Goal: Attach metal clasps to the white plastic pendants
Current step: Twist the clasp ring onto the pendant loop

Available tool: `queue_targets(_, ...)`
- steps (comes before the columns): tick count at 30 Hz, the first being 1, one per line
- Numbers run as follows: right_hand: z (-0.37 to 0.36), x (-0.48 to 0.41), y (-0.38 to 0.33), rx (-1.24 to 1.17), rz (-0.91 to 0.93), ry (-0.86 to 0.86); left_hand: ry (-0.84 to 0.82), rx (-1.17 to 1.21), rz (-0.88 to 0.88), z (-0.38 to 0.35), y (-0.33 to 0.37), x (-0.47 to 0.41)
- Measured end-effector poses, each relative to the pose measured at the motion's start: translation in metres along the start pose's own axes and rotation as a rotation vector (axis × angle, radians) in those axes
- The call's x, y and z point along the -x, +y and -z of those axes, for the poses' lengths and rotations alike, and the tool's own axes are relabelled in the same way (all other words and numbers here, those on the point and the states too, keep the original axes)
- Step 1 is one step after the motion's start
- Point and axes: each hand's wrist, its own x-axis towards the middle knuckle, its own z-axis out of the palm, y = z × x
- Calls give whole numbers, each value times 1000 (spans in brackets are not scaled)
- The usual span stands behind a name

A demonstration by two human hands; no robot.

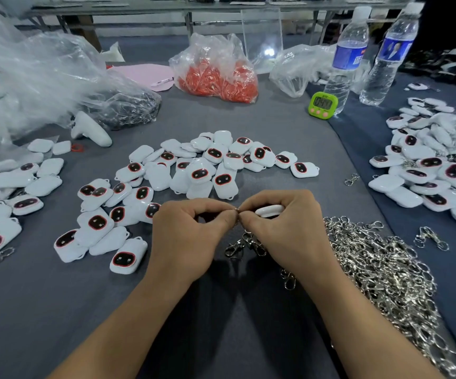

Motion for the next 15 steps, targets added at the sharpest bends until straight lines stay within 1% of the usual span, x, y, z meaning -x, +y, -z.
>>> queue_targets(3, 0, -1, 0, -19, -17, 13, -38, 80, 29, 0, 0, -1)
queue_targets(9, 0, 0, 0, -7, -12, 41, -96, 104, -8, 2, -2, -4)
queue_targets(12, 3, -1, 0, 2, -8, 31, -156, 143, 0, -1, -2, -5)
queue_targets(15, 6, -1, 0, -2, -2, 0, -165, 148, -3, -2, -4, -5)
